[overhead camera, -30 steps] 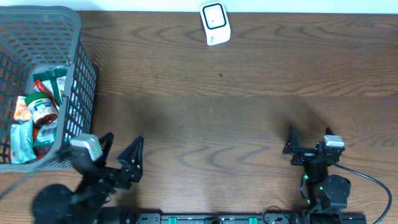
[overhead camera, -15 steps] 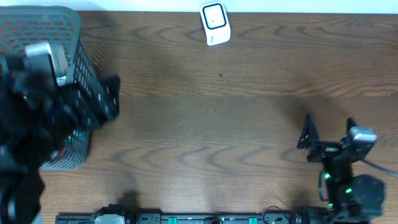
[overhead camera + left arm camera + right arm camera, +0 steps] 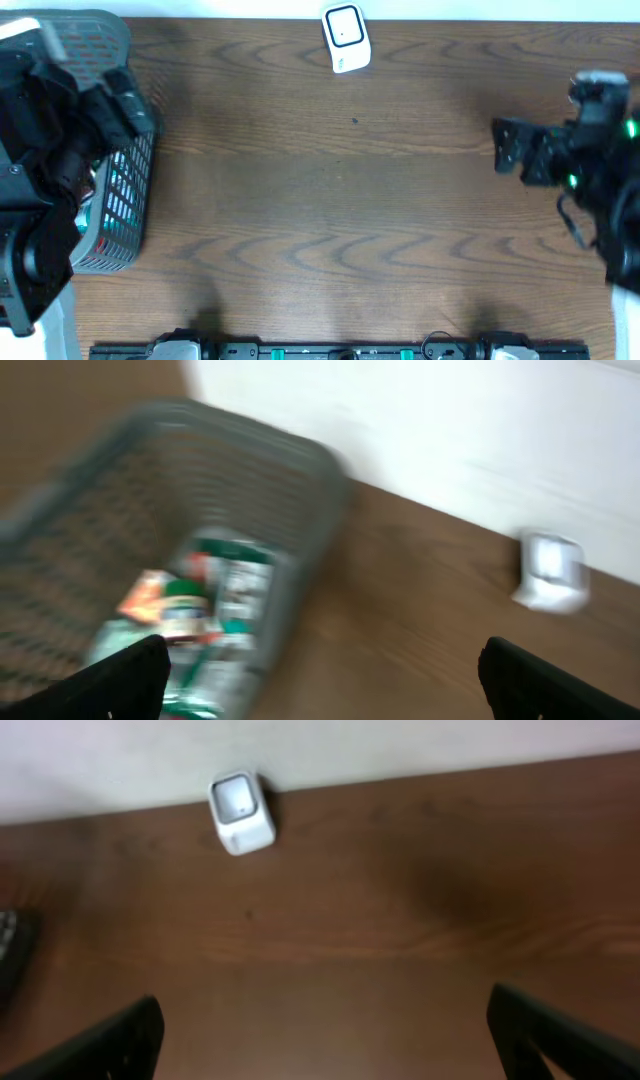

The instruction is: Scan the item barcode

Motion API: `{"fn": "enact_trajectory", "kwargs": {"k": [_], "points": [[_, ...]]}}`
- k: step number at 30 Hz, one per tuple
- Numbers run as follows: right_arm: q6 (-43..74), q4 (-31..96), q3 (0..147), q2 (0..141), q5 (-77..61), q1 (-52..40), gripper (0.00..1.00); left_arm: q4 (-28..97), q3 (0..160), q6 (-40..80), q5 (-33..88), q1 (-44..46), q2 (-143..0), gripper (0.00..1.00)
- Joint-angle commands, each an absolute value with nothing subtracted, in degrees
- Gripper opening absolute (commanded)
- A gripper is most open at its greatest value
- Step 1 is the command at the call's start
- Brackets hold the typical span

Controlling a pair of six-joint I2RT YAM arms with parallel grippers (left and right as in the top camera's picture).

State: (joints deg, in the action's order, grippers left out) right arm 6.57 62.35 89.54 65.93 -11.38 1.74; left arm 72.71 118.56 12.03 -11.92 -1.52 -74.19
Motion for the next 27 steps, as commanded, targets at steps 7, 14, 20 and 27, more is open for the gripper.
{"fn": "enact_trajectory", "kwargs": {"k": [7,14,20,27], "points": [[5.6,66.8,91.8,79.5,-15.4,1.9,0.99,73.0,119.6,12.7,-18.4,-16.4,-81.5,0.98],[5.5,70.4,91.8,87.3,-15.3,1.9,0.99,72.8,119.6,12.7,-5.3,-29.6,-90.8,0.98],[5.5,70.2,91.8,90.5,-15.3,1.9,0.99,71.2,119.6,12.7,-2.1,-34.6,-98.9,0.98],[5.5,70.1,91.8,91.5,-15.3,1.9,0.99,68.1,119.6,12.1,-2.1,-36.0,-107.7,0.98]]}}
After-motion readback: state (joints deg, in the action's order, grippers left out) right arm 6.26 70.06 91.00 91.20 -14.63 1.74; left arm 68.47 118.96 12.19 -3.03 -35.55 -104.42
